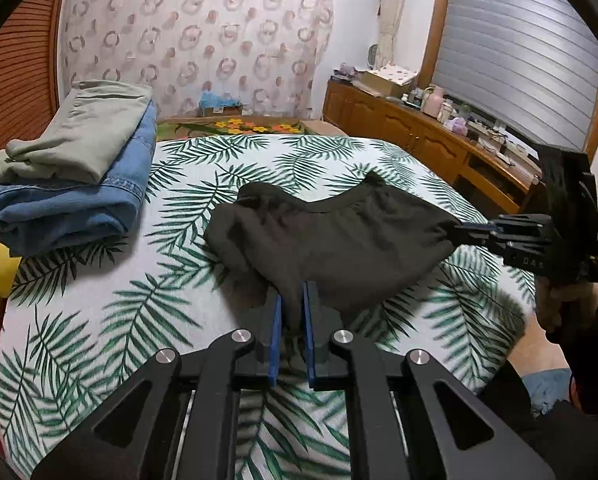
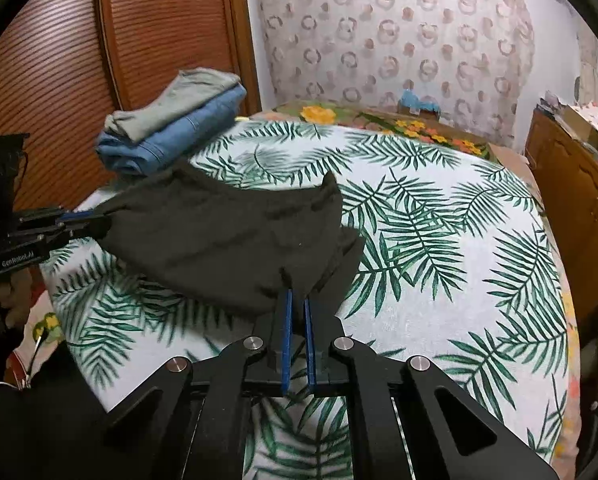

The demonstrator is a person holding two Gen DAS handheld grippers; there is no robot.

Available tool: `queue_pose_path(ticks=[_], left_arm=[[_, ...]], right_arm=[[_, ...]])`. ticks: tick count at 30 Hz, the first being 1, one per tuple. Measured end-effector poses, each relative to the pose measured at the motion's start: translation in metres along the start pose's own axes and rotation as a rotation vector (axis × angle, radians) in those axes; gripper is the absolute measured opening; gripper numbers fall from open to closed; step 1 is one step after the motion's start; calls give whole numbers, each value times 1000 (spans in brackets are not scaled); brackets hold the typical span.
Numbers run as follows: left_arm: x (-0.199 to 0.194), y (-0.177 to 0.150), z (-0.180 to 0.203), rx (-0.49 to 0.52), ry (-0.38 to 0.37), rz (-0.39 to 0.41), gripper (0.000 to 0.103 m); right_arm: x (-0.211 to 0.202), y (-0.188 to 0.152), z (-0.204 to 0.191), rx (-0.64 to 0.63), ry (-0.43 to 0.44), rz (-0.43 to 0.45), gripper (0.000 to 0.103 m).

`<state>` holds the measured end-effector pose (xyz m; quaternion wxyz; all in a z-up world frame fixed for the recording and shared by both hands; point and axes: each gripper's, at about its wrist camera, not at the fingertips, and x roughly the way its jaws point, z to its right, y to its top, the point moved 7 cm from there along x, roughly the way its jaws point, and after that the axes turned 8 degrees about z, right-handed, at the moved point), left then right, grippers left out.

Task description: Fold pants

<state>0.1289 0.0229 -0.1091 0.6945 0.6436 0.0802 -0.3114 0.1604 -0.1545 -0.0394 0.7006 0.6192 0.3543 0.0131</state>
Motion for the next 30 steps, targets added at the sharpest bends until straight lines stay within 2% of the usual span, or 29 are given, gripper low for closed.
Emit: queue_pose_path(ticks=[10, 15, 30], left_arm=[[-23, -15, 9, -7, 0, -5, 11], [-24, -22, 17, 1, 6, -17, 11], [-30, -35, 24, 29, 23, -40, 11]], right_arm=[[-34, -28, -16, 37, 38, 8, 5], [-43, -40, -22, 17, 22, -6, 5], [-57, -49, -32, 23, 30, -18, 5]])
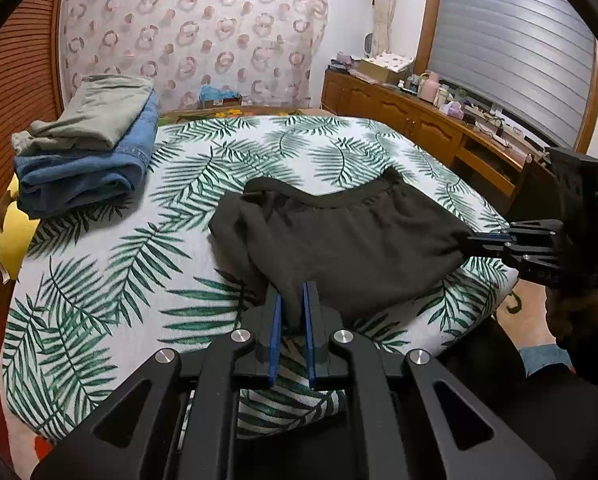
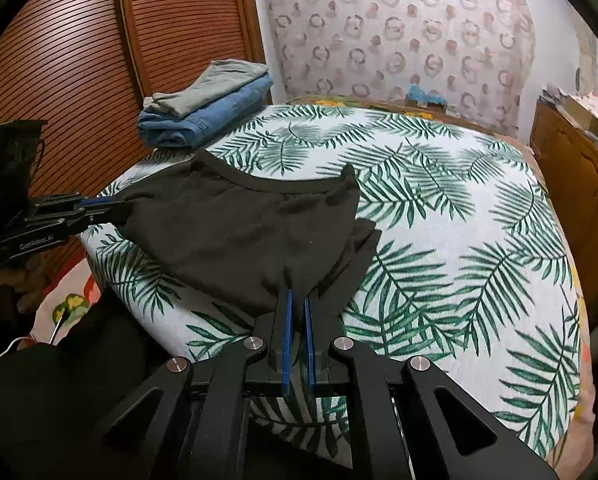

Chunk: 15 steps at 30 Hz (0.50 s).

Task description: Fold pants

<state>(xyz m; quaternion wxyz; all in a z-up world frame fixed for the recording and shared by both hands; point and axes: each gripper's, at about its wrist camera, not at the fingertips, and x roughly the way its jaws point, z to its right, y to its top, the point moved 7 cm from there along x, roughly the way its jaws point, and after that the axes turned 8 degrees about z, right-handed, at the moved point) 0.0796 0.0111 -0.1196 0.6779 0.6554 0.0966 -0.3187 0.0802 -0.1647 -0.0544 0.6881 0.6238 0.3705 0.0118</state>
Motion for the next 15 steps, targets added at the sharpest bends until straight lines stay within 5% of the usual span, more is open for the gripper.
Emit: queue_pose_path(ticks=[8, 11, 15], left_arm=[[6, -13, -7, -15, 19, -33, 11], [10, -15, -9, -5, 51, -52, 20], [6, -10, -14, -14, 70, -33, 46]], right_arm=[[5, -5, -2, 7, 0, -27, 5], [5, -5, -2, 9, -6, -31, 6], [1, -1, -3, 9, -8, -16, 7]])
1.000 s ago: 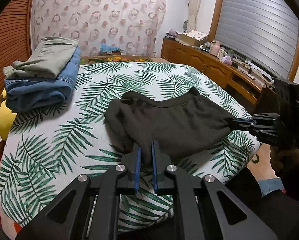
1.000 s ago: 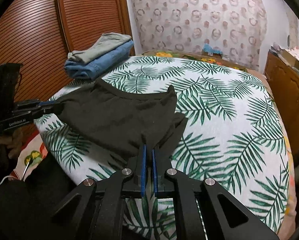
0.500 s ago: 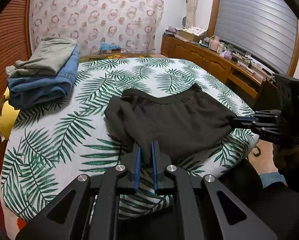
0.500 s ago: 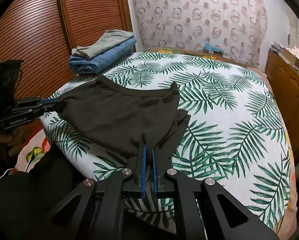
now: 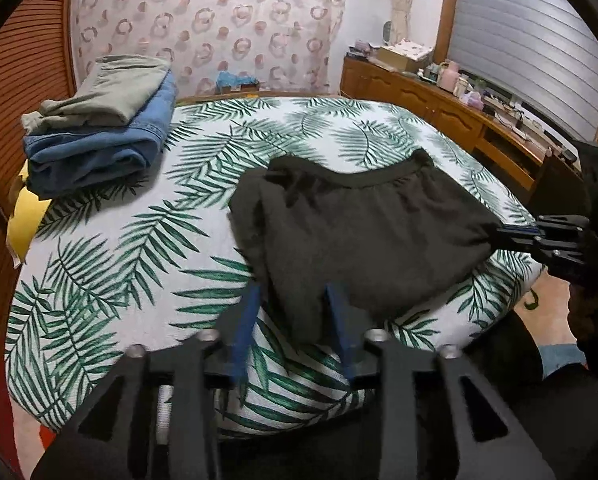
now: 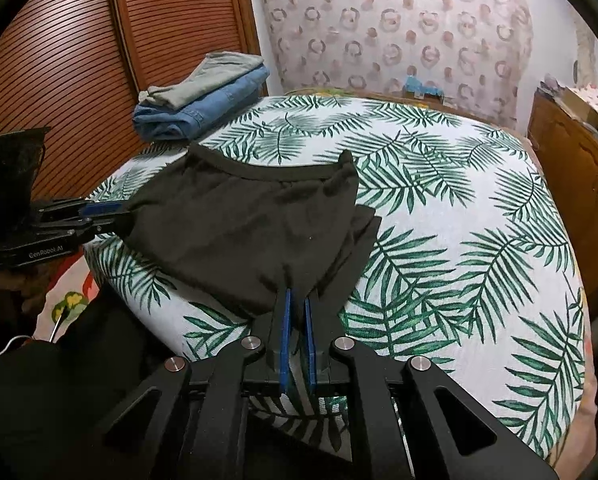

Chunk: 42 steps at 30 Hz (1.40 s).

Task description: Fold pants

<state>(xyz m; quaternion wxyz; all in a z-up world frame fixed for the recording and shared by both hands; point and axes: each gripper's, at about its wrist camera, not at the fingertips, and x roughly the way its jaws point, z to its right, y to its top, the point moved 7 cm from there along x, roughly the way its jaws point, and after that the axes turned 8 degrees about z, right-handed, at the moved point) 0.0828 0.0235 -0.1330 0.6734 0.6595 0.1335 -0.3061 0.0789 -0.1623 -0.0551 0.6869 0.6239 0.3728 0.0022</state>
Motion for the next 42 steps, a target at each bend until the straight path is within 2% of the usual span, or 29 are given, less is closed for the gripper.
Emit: queue_pose_path(ticks=[2, 4, 6, 9, 11, 13, 16, 26, 42], left_arm=[[-2, 3, -3, -6, 5, 11, 54], [-3, 6, -7, -15, 11, 18, 70], [-3, 8, -9, -25, 17, 24, 78], [0, 9, -12, -30, 29, 14, 80], [4, 9, -14, -28, 33, 6, 80], [7, 10, -16, -32, 45, 6, 80], [12, 13, -17, -43, 33, 2, 80], [33, 29, -24, -52, 31, -4, 80], [57, 52, -30, -49, 12, -7, 80]], right_arm=[[-3, 1, 0, -4, -4, 5, 8], [-5, 3, 1, -8, -10, 10, 9], [-7, 4, 2, -10, -18, 13, 10], [-10, 5, 5, -8, -32, 17, 15], [-10, 5, 7, -10, -48, 14, 23], [-10, 6, 9, -5, -52, 16, 37], [-9, 8, 13, 5, -70, 16, 52], [14, 19, 24, 16, -100, 6, 55], [55, 31, 37, 71, -98, -14, 55]])
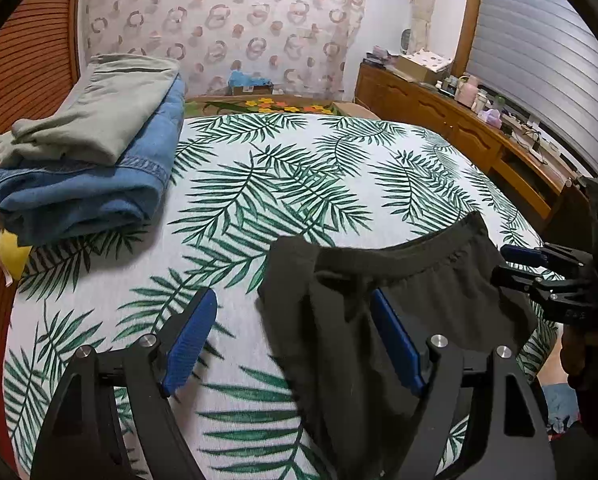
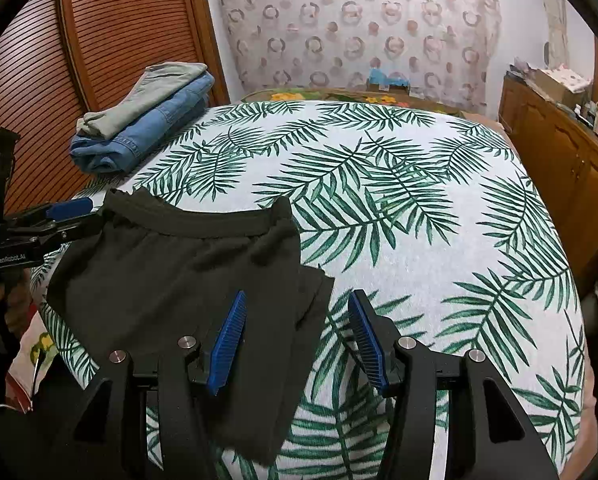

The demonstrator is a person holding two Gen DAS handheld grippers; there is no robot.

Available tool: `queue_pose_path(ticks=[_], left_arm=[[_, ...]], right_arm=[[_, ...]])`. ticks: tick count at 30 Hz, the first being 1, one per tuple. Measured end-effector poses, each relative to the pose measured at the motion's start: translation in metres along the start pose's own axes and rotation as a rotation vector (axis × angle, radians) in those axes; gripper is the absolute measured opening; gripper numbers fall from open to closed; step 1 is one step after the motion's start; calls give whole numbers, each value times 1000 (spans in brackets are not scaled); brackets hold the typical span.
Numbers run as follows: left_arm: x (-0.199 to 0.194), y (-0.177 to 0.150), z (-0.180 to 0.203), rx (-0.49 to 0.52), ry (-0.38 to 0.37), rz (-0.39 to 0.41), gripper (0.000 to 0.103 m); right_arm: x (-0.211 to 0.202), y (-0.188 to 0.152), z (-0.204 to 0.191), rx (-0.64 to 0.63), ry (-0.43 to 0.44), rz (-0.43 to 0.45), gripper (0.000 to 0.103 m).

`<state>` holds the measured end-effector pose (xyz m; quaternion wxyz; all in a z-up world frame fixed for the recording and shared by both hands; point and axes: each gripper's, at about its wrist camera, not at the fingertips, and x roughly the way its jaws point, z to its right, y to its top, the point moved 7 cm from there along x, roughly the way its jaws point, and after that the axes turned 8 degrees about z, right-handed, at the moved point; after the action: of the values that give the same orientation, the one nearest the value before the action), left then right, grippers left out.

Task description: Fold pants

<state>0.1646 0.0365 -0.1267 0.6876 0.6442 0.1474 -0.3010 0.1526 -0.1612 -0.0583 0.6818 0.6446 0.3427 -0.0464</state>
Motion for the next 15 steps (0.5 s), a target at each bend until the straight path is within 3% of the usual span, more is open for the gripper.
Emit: queue_pose_path(ticks=[7, 15], left_arm=[[2, 11, 3, -12, -33, 15, 60], [15, 8, 0, 0, -23, -21, 56]], right_arm=[[7, 1, -3, 0, -2, -7, 55], [12, -1, -3, 2, -1, -12, 55]])
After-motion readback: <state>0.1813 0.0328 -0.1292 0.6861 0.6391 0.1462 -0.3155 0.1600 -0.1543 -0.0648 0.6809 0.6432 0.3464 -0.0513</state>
